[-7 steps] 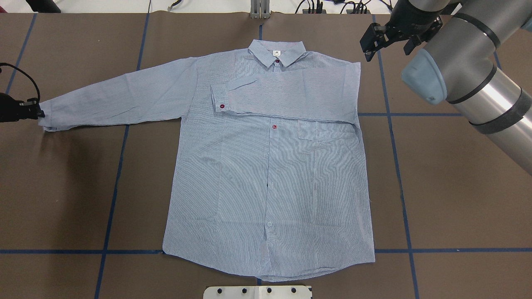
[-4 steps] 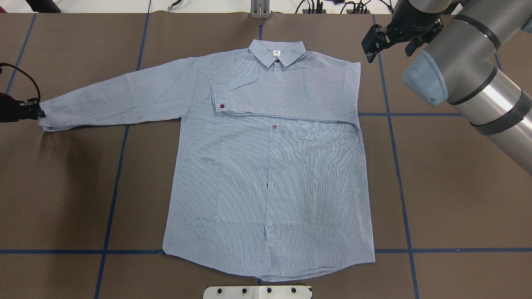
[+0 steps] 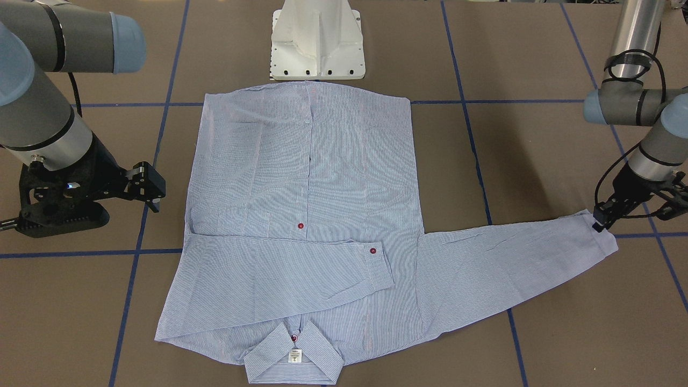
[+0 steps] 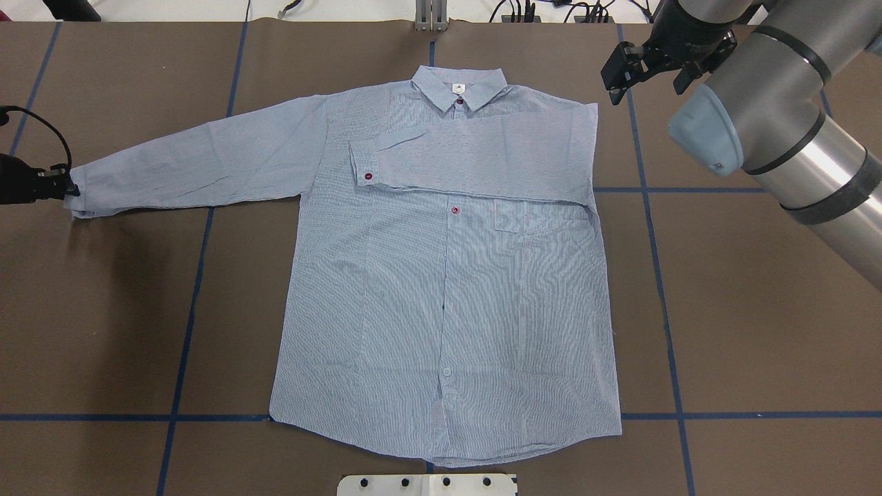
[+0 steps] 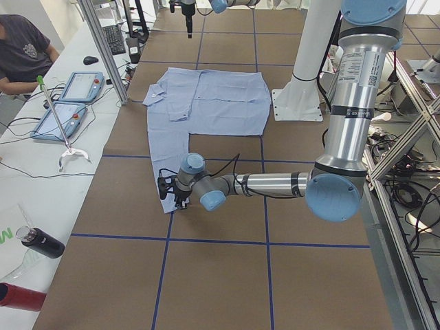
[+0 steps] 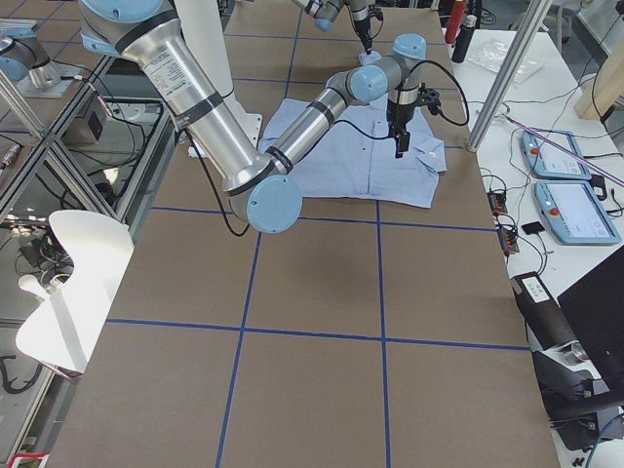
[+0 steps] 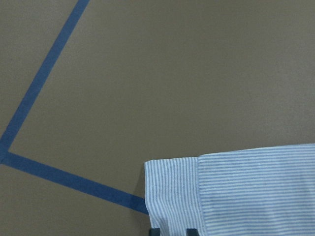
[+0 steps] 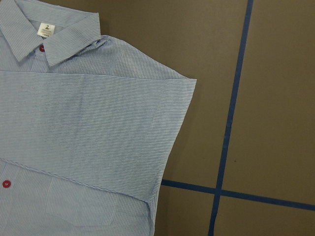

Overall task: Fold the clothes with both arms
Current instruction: 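Grasp the sleeve cuff nearest the left gripper, then lift the cuff with the left gripper and fold the sleeve across the chest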

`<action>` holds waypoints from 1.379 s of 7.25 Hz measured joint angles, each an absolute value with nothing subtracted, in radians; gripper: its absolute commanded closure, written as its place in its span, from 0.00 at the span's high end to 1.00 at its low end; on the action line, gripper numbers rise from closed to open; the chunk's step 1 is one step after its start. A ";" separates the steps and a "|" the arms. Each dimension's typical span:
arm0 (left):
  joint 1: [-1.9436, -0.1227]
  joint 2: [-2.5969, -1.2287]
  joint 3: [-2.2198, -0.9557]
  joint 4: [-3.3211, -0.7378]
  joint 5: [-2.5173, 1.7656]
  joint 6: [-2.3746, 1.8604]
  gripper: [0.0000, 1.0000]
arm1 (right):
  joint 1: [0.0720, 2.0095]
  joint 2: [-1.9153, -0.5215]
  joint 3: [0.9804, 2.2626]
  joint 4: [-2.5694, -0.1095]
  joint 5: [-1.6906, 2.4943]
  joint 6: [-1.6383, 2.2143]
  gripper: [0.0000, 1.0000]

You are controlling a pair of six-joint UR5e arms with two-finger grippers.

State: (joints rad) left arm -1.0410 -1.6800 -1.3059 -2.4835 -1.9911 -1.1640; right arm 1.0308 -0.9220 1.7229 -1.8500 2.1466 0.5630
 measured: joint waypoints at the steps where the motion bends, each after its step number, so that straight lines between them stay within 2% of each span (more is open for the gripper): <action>1: -1.039 -1.680 -1.306 -2.483 -1.991 -1.164 0.00 | 1.031 -0.924 1.724 -1.850 2.147 0.563 1.00; 5: -1.042 -1.676 -1.350 -2.469 -1.996 -1.156 0.00 | 1.032 -0.928 1.723 -1.848 2.148 0.563 1.00; 6: -1.046 -1.677 -1.401 -2.430 -1.999 -1.154 0.00 | 1.033 -0.933 1.724 -1.848 2.150 0.563 1.00; 8: -1.048 -1.733 -1.579 -2.185 -2.002 -1.158 0.00 | 1.034 -0.974 1.754 -1.847 2.158 0.561 1.00; 10: -1.045 -1.896 -1.681 -1.944 -2.050 -1.249 0.00 | 1.042 -1.025 1.792 -1.846 2.160 0.557 1.00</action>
